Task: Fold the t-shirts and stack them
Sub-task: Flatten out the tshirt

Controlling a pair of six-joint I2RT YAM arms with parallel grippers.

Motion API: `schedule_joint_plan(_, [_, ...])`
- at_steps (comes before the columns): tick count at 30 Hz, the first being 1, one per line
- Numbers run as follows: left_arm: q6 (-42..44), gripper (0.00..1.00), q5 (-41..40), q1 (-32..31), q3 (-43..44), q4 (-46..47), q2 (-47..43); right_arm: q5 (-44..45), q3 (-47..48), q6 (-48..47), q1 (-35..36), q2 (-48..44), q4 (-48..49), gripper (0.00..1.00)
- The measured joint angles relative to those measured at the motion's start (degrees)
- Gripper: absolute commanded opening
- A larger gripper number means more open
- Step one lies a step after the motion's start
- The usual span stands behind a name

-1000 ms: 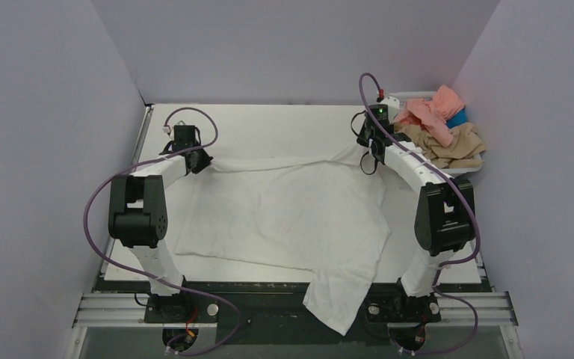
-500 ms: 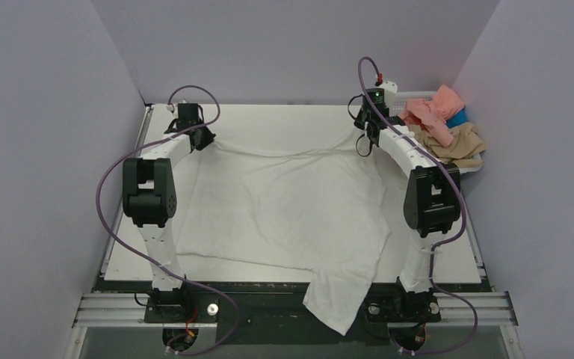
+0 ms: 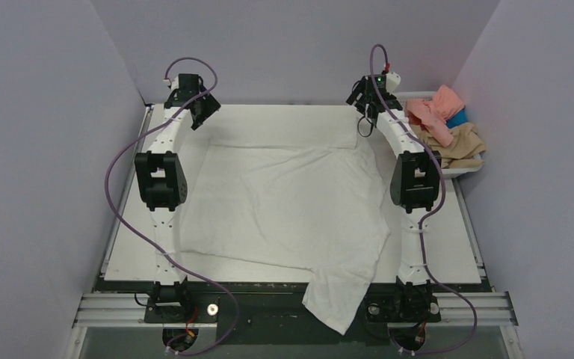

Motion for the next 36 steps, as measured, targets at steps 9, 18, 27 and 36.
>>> schedule_joint_plan(9, [1.92, 0.88, -2.73, -1.05, -12.61, -2.62, -12.79, -6.27, -19.80, 0.63, 0.66, -14.80, -2.86, 0.87])
schedule_joint_plan(18, [2.49, 0.90, 1.27, -9.90, -44.54, 3.52, -26.12, -10.08, -27.04, 7.50, 3.19, -16.13, -3.39, 0.71])
schedule_joint_plan(27, [2.32, 0.90, 1.57, -11.32, -53.51, 6.49, -28.65, -6.54, -26.99, 14.80, 3.28, -9.05, -1.09, 0.52])
schedule_joint_plan(36, [2.56, 0.90, 1.07, -11.28, -54.34, 7.08, -28.68, -2.40, -22.32, 18.08, 3.28, -5.75, 1.20, 0.36])
